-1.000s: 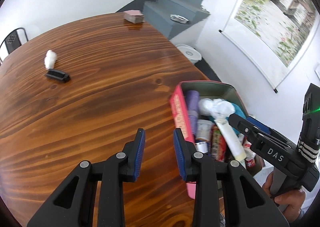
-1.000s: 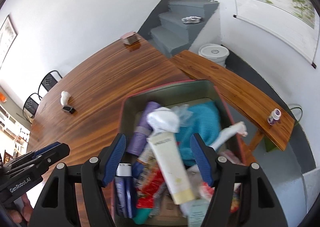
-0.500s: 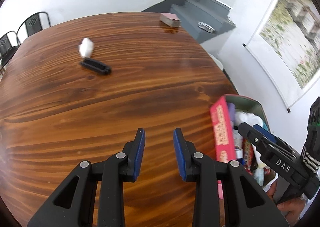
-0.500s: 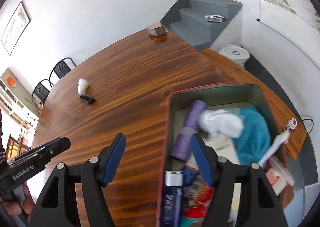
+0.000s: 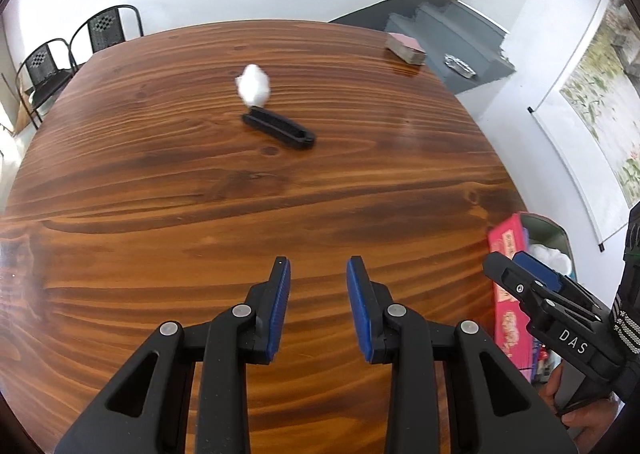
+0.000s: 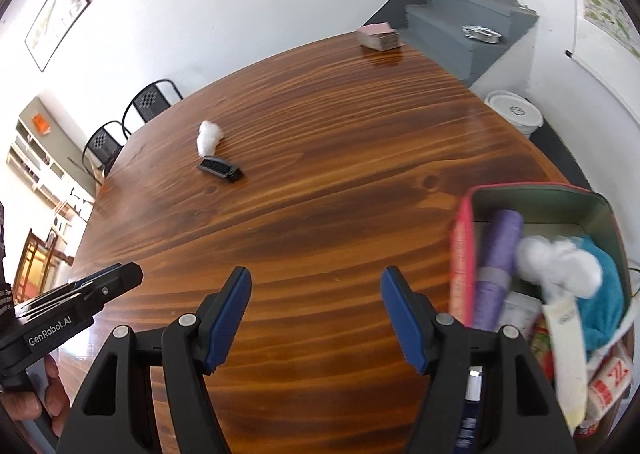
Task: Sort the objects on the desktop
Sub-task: 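Return both tools from the box toward the black comb and cotton, then grasp the cotton wad in plastic with the left tool while the right tool grasps the black comb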
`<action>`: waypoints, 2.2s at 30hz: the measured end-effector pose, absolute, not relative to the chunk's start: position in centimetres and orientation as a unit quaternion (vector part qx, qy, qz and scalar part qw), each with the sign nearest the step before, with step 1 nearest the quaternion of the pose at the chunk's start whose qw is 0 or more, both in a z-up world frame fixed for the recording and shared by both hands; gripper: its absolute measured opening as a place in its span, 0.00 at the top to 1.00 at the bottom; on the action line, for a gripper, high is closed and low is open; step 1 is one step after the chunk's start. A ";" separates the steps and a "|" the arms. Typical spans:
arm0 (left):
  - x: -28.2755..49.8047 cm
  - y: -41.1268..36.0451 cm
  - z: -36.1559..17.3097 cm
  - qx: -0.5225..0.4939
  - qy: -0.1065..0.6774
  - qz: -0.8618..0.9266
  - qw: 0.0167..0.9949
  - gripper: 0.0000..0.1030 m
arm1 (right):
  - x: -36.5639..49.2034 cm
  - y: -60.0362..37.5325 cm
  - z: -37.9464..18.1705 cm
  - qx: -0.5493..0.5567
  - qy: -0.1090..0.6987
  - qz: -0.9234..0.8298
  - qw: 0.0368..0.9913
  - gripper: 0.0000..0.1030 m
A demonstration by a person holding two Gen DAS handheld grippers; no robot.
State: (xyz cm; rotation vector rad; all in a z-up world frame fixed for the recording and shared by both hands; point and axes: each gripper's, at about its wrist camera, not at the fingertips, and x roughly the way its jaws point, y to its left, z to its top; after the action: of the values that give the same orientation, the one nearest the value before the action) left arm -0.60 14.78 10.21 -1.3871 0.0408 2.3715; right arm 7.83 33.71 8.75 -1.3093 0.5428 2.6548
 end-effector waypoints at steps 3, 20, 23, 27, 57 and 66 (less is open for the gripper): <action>-1.5 13.7 10.0 -0.494 0.020 0.849 0.188 0.69 | 6.7 32.7 8.5 -0.441 0.175 0.878 0.062 0.30; -10.0 10.3 7.3 -0.517 0.014 0.836 0.183 0.69 | 0.1 28.6 5.8 -0.477 0.153 0.864 0.055 0.30; -12.2 10.8 7.1 -0.517 0.005 0.834 0.192 0.69 | -0.7 28.7 5.6 -0.476 0.153 0.864 0.060 0.30; -15.5 12.0 6.9 -0.512 -0.002 0.835 0.202 0.69 | -1.7 29.4 5.4 -0.475 0.152 0.863 0.072 0.30; -29.2 17.4 2.3 -0.507 -0.001 0.833 0.220 0.45 | -10.4 29.7 3.0 -0.476 0.140 0.867 0.049 0.30; -28.4 15.4 3.7 -0.471 0.016 0.853 0.224 0.65 | -13.6 27.8 2.9 -0.465 0.111 0.878 0.009 0.30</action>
State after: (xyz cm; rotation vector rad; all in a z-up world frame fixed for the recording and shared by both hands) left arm -28.39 15.39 3.72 -1.2997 0.0442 2.3541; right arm -13.62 27.79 2.89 -1.4526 0.3463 2.7445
